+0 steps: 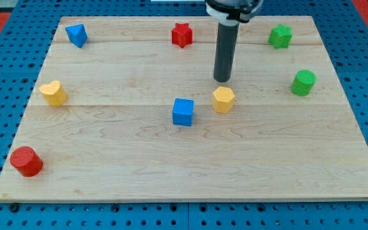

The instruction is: Nudge the blue cube a bit left

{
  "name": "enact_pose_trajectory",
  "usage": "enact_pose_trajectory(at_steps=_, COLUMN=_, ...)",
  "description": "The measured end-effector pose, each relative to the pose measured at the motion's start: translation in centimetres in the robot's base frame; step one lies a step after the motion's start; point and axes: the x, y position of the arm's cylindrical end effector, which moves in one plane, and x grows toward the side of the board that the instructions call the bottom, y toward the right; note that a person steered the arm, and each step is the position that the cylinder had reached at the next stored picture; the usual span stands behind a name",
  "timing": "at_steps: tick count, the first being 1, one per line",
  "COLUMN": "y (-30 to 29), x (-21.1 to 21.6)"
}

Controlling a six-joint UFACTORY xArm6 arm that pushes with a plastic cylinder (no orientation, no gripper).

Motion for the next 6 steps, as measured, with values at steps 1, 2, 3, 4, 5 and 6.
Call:
enact_pose_trajectory(at_steps=1, y=0.0, x=5.5)
enact_pose_trajectory(at_steps=2, y=0.5, x=6.0)
enact_pose_trajectory(at_steps=3, y=1.6, x=4.9)
enact_pose_trajectory(at_steps=4, y=1.6, x=4.9)
enact_pose_trajectory(at_steps=5, y=4.0, x=4.8)
enact_pose_trajectory(at_steps=6, y=7.3, x=4.8)
